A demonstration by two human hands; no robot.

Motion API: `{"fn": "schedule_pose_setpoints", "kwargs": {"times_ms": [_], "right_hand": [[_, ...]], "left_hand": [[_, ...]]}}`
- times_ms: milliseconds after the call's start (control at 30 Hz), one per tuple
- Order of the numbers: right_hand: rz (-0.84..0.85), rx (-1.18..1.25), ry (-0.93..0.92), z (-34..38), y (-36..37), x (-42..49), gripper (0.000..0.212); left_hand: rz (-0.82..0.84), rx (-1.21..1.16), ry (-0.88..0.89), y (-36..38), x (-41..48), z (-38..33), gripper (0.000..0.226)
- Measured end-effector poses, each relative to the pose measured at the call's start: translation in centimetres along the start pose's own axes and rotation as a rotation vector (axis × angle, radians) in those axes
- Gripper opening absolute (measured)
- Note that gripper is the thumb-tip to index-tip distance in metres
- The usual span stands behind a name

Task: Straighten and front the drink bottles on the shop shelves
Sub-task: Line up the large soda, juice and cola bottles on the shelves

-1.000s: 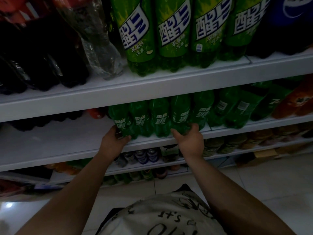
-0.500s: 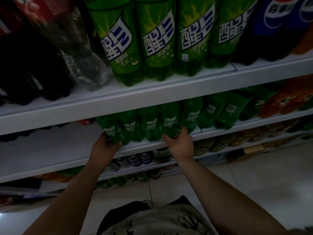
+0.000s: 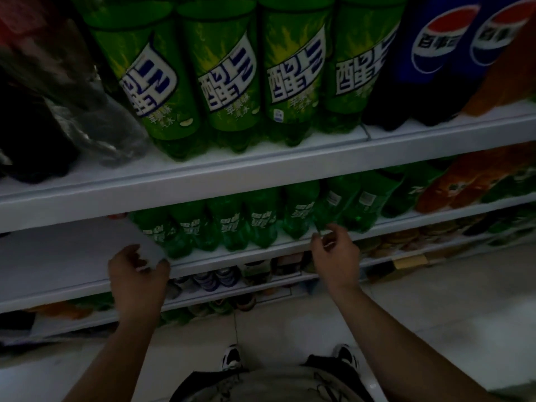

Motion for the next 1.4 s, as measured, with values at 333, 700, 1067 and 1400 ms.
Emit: {"fn": "schedule_pose_setpoints", "kwargs": {"times_ms": [333,700,1067,1400], "right_hand": [[0.083,0.049,-0.179,-3.5,-9.8,7.0,0.029],[0.418,0.051,-0.144,-3.2,-10.4,10.6,0.064],[0.351,0.034,-0.166,-3.3,-9.8,10.1,0.069],[0.182,0.033,-0.02,-3.1,-8.4,9.4,0.088]], "left_hand": [[0.103,0.075,0.262,12.4,-16.9,-14.3,0.023],[0.062,-0.081,-0.013,21.3,-17.5,-26.7,0.064],[0.061,0.101,-0.027,22.4,-16.6,-26.0,0.062],[0.165,0.045,0.099,22.1,-17.7,-24.1,0.073]]}}
Point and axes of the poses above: each hand's wrist, its own x-axis towards the middle knuckle, its own y-axis out of the palm, z = x × y, the point moved 2 cm from there along x, towards the middle knuckle, and after that the axes turned 11 degrees about x, right-handed, at the moved point
